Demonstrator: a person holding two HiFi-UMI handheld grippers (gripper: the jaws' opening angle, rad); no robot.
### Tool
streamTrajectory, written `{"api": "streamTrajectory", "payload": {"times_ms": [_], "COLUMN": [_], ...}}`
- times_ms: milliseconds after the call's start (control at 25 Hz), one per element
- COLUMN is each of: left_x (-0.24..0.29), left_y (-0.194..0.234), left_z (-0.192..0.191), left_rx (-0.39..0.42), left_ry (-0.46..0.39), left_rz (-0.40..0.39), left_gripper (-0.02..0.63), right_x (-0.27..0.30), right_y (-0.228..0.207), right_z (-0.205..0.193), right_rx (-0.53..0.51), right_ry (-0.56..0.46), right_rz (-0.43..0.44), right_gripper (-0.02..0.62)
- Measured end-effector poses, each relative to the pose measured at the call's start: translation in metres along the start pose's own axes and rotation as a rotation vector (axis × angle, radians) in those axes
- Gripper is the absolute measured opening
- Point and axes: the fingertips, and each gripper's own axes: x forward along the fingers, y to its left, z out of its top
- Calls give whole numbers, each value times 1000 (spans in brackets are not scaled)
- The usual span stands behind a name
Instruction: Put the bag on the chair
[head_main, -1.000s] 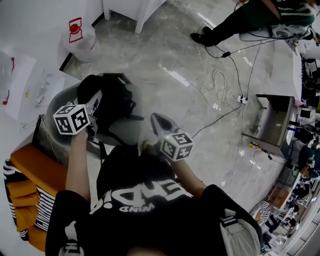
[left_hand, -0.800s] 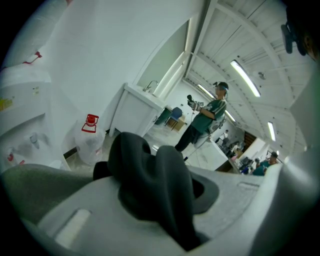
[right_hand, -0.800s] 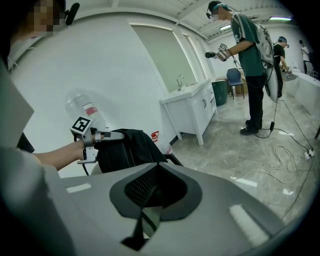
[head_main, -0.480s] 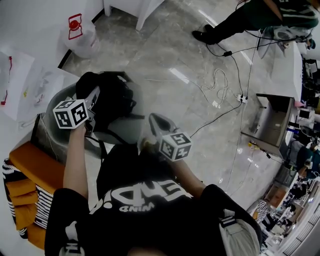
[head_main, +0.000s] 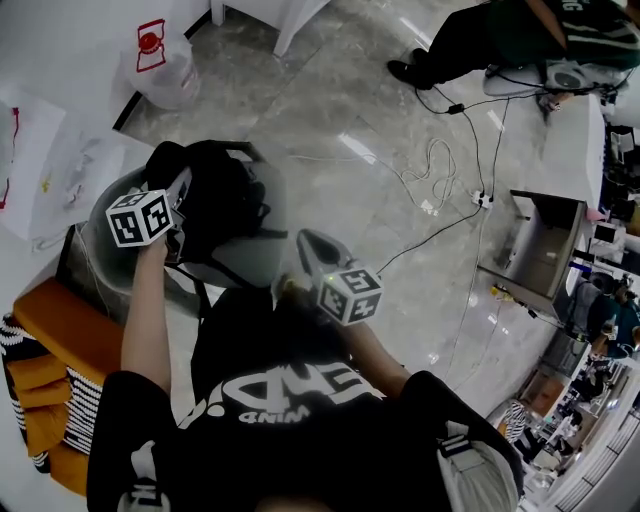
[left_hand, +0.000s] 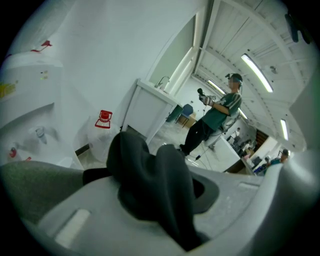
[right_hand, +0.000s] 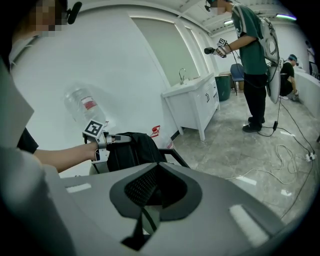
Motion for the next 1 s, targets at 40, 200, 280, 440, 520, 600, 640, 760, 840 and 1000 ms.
{"api": "streamTrajectory", "payload": {"times_ms": [40,200,280,440,520,600,640,760,840,1000], "left_x": [2,4,4,2,0,-1,-1,-2,-3,-7], "left_y": [6,21,25,27,28,26,25,21,20,18], "left_z": [-2,-10,-13,-18,-21,-24,-25,-29,-31,-36], "left_rx": [-9,-33,-34,-42,-37,-24,-17,4,10,18], "left_ry": [0,3,5,13,20,33,40,61,70,92], "left_rz": [7,28,34,22,20,20,21,27,39,74], "left_gripper": [71,72,74,83,91,106,120,162,191,261], "right_x": [2,6,8,11,12,12,11,8,6,0], "right_y": [-1,-3,-3,2,4,6,7,8,9,9], "right_z": [-1,-2,-3,-4,-4,-4,-4,-3,-1,0], "right_rx": [0,2,2,-1,-2,-5,-6,-9,-12,-17], "right_ry": [3,12,17,22,23,22,21,16,12,3], "right_rz": [-1,-4,-2,7,12,16,18,21,22,28], "right_gripper": [2,2,2,2,2,2,2,2,2,2]}}
